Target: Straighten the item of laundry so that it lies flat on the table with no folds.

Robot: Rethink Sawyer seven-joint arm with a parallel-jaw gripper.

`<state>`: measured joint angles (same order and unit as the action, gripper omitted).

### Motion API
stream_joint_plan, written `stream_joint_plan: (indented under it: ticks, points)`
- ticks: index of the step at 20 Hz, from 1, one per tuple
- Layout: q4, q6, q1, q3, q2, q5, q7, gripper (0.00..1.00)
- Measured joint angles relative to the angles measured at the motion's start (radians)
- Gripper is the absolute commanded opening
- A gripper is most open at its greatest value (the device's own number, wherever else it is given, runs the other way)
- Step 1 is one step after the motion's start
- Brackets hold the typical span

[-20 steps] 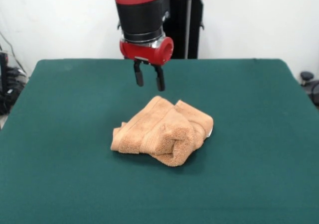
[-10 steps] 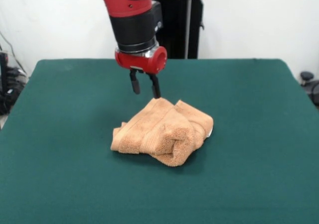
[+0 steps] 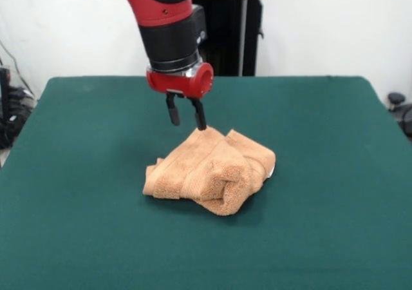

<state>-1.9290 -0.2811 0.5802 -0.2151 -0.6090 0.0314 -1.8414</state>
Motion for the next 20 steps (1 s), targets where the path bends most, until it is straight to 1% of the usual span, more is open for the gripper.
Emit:
stream_joint_plan:
  ticks: [5,11,20]
  points:
    - [0.000,0.019,0.033,-0.031,0.001,-0.028,0.000,1.00]
    - [0.000,0.054,0.049,-0.051,0.016,-0.042,0.000,1.00]
    - [0.000,0.123,0.094,-0.096,0.110,-0.084,0.000,1.00]
